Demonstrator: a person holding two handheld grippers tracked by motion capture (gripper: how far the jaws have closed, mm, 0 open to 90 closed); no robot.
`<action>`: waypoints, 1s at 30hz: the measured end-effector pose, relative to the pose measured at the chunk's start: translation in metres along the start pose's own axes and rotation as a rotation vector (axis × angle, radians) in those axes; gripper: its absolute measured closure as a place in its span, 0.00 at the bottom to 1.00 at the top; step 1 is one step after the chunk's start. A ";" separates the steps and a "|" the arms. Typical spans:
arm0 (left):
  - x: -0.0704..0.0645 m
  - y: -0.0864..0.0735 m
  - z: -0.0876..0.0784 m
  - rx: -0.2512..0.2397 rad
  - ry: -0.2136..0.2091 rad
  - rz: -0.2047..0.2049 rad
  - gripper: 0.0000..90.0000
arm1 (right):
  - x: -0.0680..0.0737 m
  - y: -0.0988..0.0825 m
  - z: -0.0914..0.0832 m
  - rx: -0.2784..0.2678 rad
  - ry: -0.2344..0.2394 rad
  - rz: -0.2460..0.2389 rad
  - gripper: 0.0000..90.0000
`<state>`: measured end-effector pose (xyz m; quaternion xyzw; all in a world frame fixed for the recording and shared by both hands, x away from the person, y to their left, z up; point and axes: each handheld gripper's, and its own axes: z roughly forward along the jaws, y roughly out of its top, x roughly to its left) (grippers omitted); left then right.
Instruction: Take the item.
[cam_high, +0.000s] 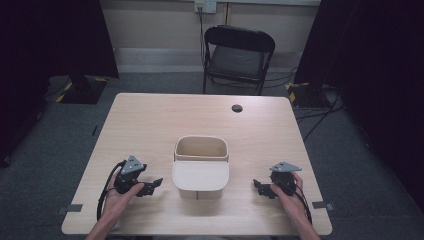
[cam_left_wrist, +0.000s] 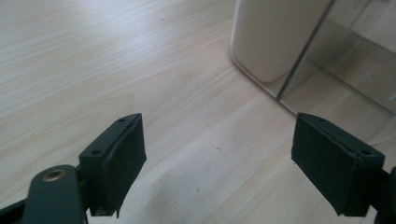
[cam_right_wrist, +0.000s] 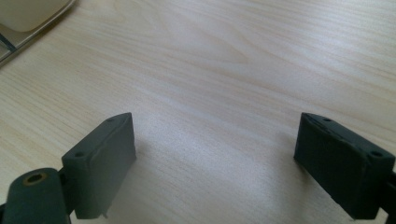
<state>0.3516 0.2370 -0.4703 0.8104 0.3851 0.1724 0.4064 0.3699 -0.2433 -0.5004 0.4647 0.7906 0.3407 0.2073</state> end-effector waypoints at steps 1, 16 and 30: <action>-0.001 0.000 -0.001 -0.002 -0.009 0.005 0.19 | 0.000 0.000 0.000 0.000 -0.001 0.000 0.13; -0.024 0.010 -0.007 -0.082 -0.109 0.061 0.20 | 0.000 0.000 0.000 0.000 0.000 0.000 0.13; -0.041 0.014 -0.001 -0.095 -0.219 0.077 0.21 | 0.000 0.000 0.000 0.000 0.000 0.000 0.13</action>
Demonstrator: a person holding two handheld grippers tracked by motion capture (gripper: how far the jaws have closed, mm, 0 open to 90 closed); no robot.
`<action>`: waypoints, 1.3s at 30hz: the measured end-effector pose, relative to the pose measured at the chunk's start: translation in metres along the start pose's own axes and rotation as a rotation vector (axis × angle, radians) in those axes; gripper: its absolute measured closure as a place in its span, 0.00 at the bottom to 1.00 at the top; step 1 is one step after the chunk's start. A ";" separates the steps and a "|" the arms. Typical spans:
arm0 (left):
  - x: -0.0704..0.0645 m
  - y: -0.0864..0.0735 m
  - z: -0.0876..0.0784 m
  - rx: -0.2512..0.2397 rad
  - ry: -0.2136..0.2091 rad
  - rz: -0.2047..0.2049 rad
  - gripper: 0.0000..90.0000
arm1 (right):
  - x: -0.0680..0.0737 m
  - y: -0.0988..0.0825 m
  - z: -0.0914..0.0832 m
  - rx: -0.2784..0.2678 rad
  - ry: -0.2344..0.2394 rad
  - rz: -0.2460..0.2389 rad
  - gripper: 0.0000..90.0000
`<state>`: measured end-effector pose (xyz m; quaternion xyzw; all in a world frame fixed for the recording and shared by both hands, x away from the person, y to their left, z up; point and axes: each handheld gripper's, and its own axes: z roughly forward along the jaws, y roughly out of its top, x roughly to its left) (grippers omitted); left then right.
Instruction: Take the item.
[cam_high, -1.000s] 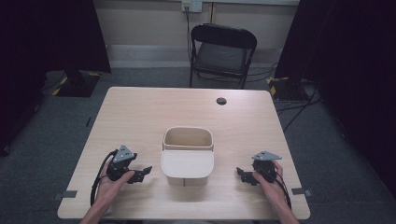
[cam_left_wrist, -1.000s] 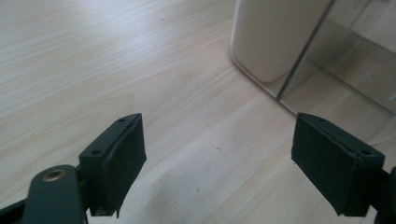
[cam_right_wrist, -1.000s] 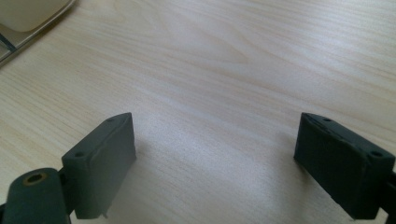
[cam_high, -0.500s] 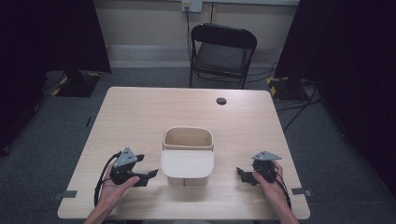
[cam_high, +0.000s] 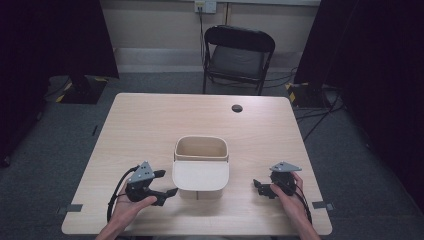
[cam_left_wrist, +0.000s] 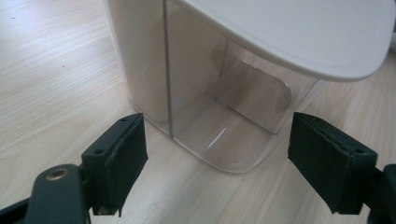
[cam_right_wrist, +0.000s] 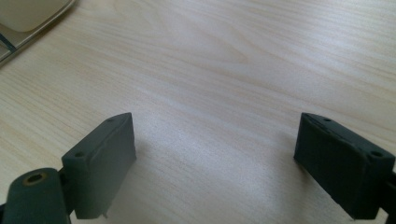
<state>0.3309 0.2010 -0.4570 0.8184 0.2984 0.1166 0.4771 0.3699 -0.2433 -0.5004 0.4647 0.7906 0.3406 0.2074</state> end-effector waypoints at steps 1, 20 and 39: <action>-0.001 0.000 0.000 -0.002 -0.001 -0.006 0.21 | 0.000 0.000 0.000 0.000 -0.001 0.000 0.13; -0.012 0.011 0.006 -0.058 -0.054 -0.014 0.23 | 0.000 0.000 0.000 0.001 0.000 0.002 0.13; -0.014 0.015 0.007 -0.061 -0.056 -0.018 0.22 | 0.000 0.000 0.000 0.001 -0.001 0.003 0.12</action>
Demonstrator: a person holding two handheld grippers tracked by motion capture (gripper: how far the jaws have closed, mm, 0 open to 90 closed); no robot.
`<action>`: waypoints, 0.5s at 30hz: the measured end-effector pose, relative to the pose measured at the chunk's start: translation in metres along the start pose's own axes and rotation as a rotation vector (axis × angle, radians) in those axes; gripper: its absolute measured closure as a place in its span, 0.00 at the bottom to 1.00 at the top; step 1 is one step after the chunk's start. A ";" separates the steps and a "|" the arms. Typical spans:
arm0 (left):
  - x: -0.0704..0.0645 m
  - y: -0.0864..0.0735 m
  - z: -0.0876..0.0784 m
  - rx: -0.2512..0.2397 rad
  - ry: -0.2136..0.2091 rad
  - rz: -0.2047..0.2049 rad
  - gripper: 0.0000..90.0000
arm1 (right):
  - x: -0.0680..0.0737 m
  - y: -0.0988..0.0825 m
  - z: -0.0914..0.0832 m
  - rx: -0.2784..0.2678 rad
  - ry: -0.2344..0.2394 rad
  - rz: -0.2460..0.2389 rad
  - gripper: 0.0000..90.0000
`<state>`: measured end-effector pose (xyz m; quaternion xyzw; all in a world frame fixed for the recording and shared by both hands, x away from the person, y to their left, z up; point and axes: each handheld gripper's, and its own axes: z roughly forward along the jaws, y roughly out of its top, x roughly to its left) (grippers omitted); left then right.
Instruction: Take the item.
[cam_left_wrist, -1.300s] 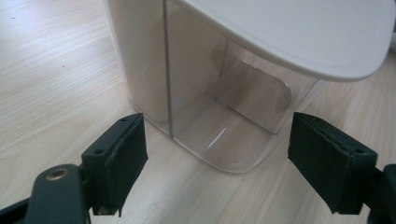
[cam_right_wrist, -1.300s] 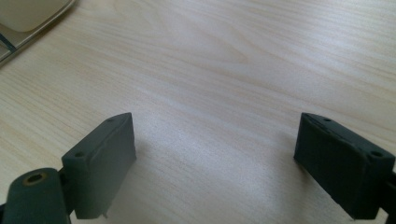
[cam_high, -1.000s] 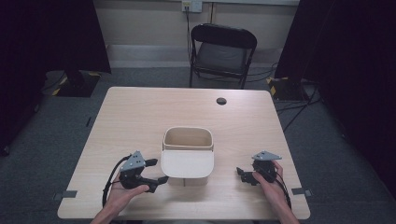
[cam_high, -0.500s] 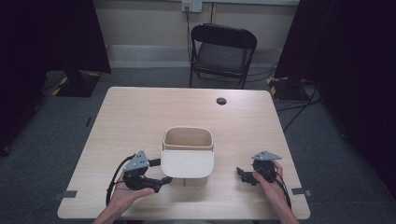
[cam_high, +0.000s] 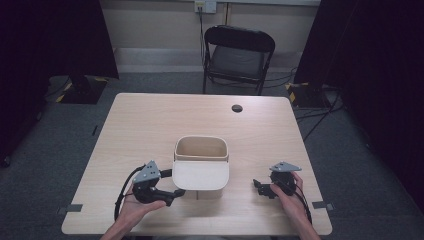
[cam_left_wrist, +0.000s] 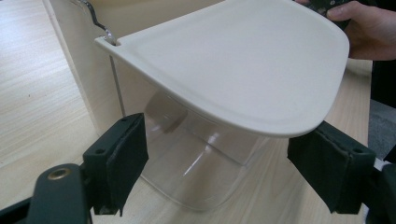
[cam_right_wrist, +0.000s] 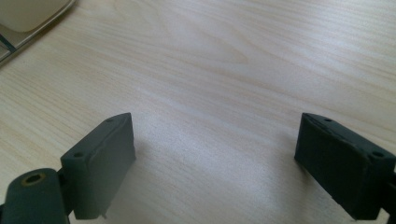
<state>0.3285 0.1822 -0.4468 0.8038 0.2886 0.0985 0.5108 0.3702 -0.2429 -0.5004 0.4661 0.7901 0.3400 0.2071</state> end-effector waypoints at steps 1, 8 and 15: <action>0.000 0.000 0.000 0.001 0.000 0.003 0.22 | 0.000 0.000 0.000 0.001 0.001 0.001 0.13; 0.002 0.003 0.000 -0.015 -0.009 0.003 0.19 | 0.000 0.000 0.000 0.000 0.000 0.001 0.12; 0.003 0.004 0.000 -0.035 -0.014 -0.019 0.18 | 0.000 0.000 0.000 0.000 0.000 0.000 0.12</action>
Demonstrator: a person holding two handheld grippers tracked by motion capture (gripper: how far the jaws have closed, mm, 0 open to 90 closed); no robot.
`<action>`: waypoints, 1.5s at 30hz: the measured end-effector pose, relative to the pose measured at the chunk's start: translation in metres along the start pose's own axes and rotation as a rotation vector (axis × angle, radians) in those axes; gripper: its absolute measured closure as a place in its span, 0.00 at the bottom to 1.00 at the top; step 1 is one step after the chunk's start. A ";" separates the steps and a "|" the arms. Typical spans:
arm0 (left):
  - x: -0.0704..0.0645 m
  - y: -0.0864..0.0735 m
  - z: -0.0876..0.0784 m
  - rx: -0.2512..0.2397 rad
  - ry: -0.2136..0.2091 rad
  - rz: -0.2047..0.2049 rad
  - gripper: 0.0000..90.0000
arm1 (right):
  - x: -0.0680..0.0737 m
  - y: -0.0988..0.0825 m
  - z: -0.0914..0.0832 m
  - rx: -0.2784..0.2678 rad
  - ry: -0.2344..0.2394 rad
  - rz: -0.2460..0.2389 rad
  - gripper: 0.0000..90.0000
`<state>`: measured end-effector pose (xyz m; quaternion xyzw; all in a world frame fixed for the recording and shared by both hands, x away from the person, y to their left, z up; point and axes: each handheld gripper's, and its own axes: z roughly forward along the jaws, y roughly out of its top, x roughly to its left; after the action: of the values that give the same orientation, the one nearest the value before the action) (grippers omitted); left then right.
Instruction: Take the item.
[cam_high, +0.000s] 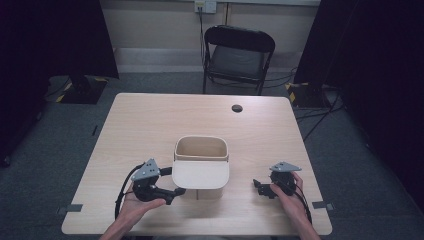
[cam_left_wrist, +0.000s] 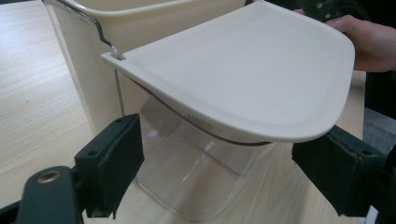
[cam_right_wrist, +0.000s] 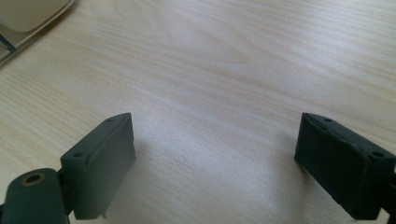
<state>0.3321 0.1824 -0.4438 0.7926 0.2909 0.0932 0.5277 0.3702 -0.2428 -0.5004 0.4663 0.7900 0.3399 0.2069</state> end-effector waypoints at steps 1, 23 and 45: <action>0.000 0.001 -0.001 0.002 0.001 0.003 0.18 | 0.000 0.000 0.000 0.000 0.000 0.000 0.12; 0.002 0.005 -0.006 -0.026 0.007 0.001 0.20 | 0.000 0.000 0.000 0.000 0.000 0.000 0.12; 0.000 0.012 -0.009 -0.037 0.008 0.011 0.24 | 0.000 0.000 0.000 0.000 0.000 0.000 0.12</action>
<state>0.3318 0.1862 -0.4294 0.7839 0.2870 0.1045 0.5406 0.3702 -0.2428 -0.5004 0.4665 0.7900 0.3400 0.2068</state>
